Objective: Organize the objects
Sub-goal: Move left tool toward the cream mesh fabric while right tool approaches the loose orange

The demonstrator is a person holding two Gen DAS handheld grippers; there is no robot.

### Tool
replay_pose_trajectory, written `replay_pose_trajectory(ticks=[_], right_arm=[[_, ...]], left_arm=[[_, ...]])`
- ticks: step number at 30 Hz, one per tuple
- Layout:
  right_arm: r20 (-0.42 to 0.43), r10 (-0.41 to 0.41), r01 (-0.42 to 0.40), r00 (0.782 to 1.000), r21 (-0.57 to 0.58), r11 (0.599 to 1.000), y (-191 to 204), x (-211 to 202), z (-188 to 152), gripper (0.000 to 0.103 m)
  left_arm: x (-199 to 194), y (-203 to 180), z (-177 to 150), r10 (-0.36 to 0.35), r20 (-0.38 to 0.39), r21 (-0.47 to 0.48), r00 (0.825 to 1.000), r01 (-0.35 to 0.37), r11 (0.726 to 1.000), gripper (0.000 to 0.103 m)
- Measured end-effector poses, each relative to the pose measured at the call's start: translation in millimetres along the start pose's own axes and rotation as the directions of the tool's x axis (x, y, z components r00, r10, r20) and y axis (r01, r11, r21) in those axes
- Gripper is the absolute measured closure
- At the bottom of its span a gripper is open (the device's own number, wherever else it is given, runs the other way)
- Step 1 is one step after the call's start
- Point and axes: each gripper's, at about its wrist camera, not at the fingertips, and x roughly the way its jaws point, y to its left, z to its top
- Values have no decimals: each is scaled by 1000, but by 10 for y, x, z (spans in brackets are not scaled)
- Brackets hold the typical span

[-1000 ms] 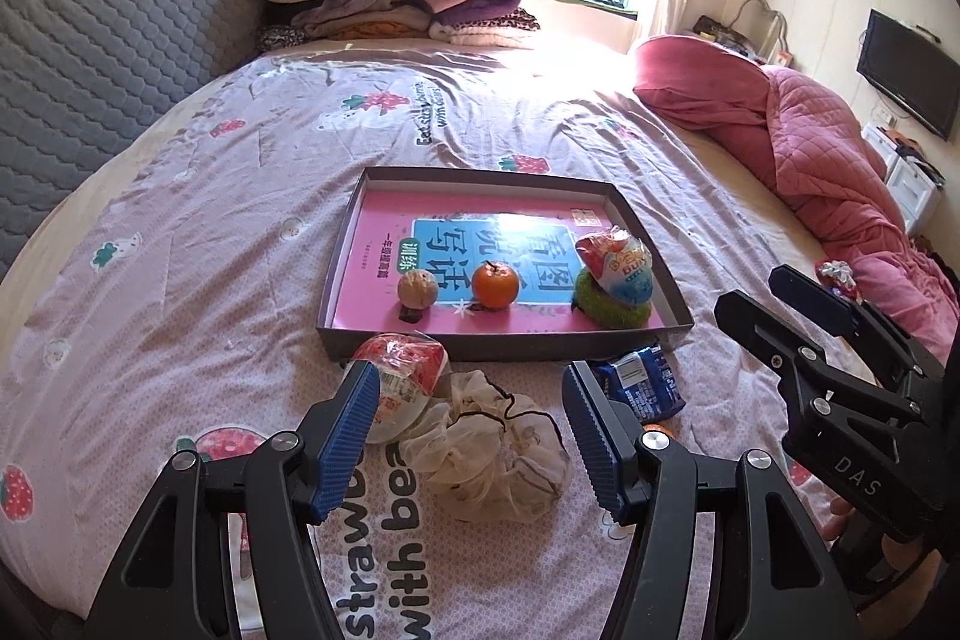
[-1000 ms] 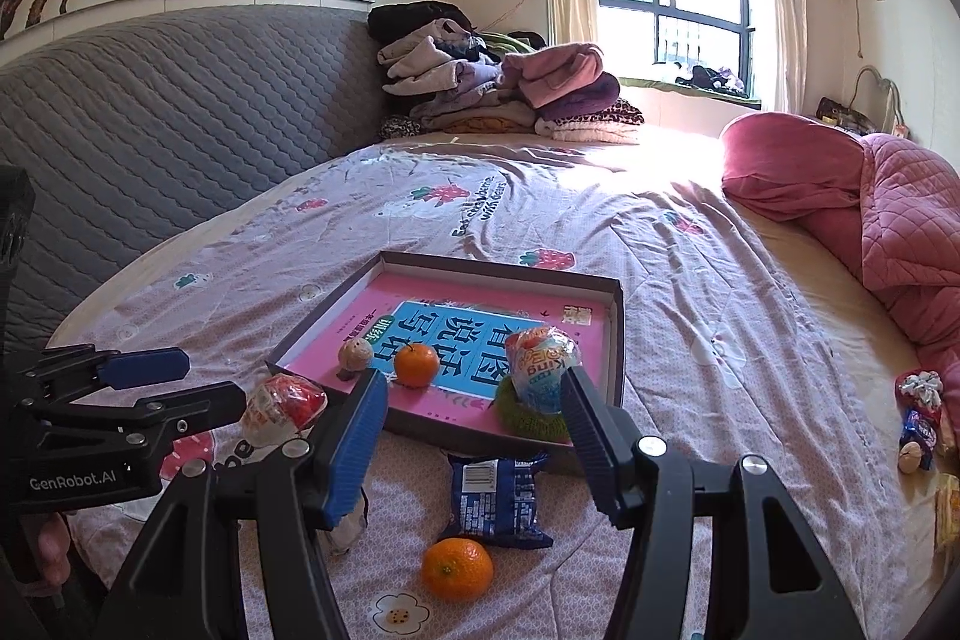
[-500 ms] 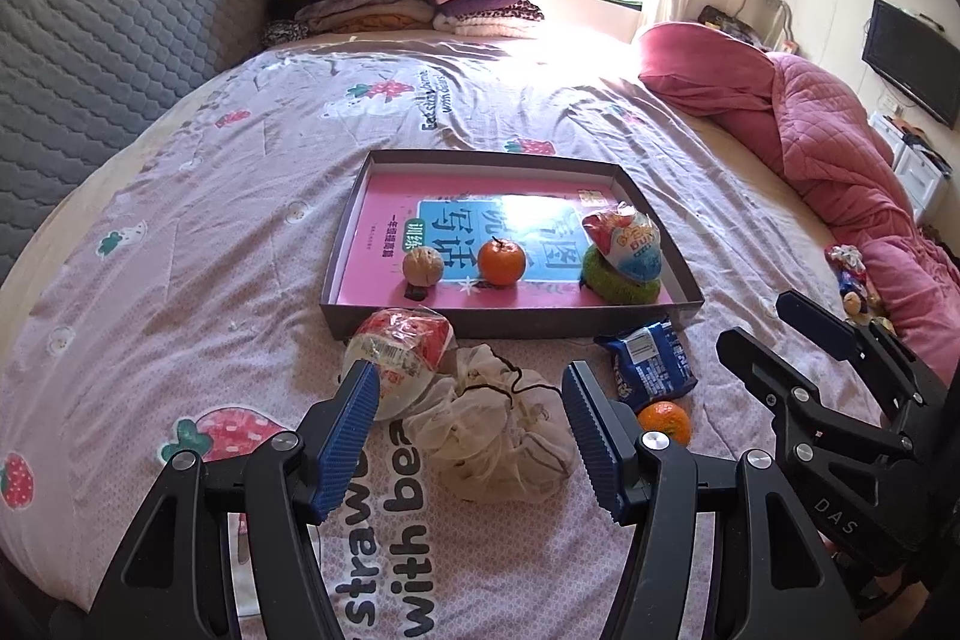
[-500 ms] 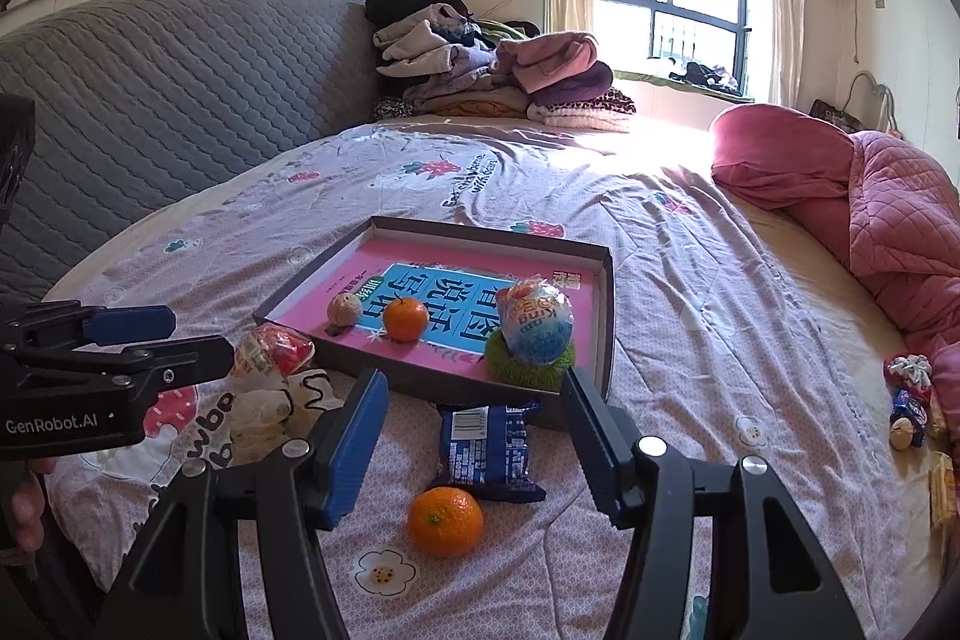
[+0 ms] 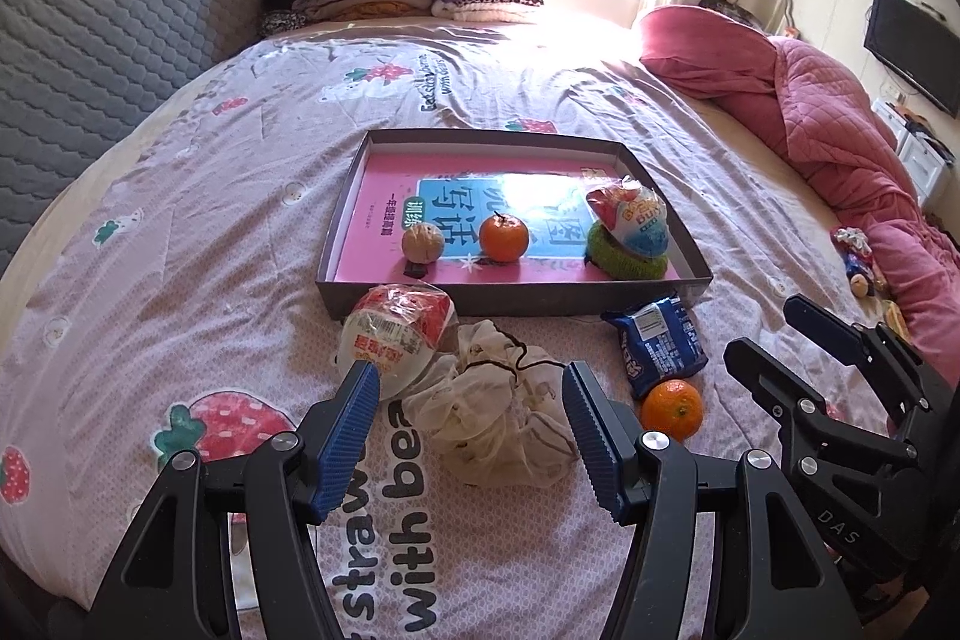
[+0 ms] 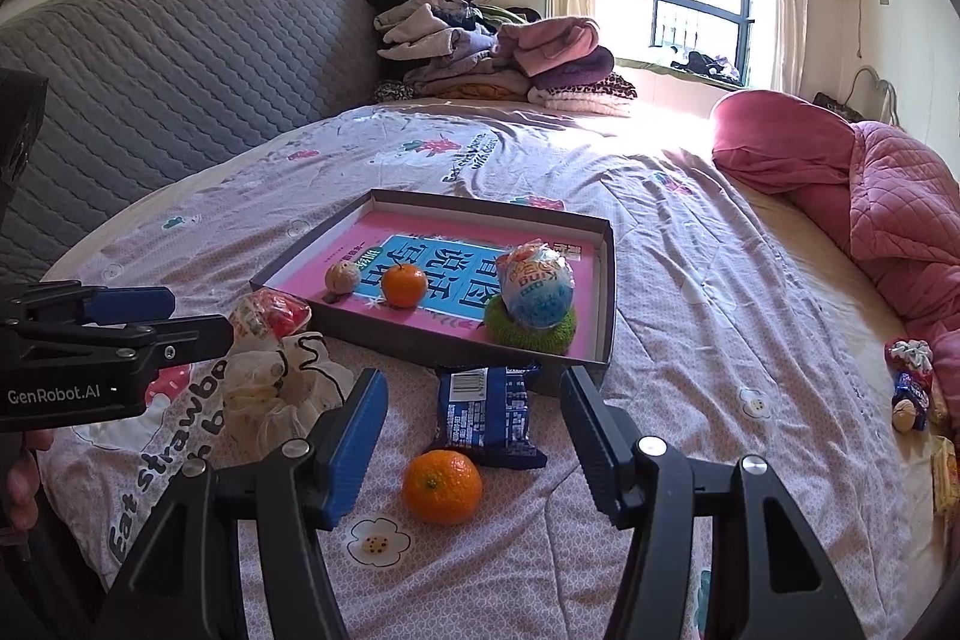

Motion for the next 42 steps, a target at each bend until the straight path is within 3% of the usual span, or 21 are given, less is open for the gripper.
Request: replay_pose_trajectory(ticks=[18,42], right_arm=[[-45,10,-10,999,7,1000,7,53,-173,44],[-120,8,-9,993,-8,1000,95,257,-376,44]], left_arm=[[211,-27,-175,3,-56,17,998,-2,1000,38],[566,87,-324,34,-112,-34,993,-38,999,38]])
